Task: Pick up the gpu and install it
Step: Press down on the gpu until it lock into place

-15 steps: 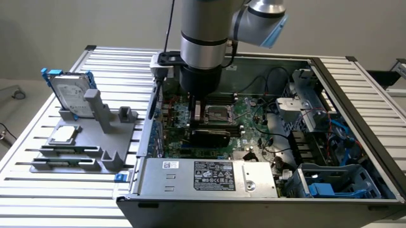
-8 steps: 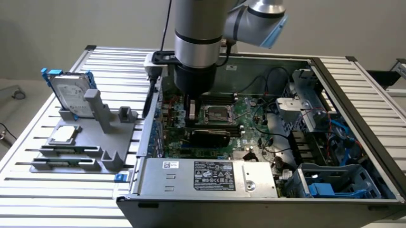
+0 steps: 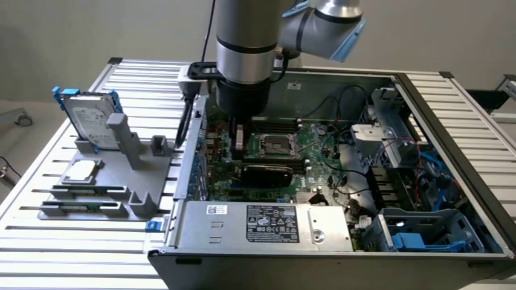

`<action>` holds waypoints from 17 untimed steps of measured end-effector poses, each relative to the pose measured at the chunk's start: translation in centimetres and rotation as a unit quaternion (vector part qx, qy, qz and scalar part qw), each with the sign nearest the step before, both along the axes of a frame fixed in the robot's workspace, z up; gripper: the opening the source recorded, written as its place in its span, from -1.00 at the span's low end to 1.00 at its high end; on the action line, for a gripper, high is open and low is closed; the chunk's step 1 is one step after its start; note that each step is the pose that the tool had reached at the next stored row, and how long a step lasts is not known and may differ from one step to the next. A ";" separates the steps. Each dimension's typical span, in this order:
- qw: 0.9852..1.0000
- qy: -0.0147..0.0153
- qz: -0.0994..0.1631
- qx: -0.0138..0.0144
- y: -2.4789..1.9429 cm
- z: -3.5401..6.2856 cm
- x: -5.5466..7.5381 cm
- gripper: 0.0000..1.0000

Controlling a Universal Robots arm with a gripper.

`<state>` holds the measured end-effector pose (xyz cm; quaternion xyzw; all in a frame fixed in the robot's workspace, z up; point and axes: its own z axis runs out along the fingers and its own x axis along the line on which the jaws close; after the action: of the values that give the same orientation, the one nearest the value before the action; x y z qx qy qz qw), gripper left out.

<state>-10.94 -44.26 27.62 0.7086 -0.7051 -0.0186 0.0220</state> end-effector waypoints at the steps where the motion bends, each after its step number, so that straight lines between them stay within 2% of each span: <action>1: 1.000 0.000 0.000 0.001 0.08 0.04 -0.2 -0.79; 5: 1.000 0.000 0.000 0.004 0.41 0.20 -1.1 -0.79; 11: 1.000 0.001 0.000 0.007 0.58 0.94 -1.9 -0.79; 13: 1.000 0.003 0.000 0.008 0.59 1.12 -2.2 -0.79; 17: 1.000 0.009 0.000 0.009 0.59 1.31 -2.7 -0.79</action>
<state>-13.59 -43.67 28.93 0.7085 -0.7047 -0.0318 0.0219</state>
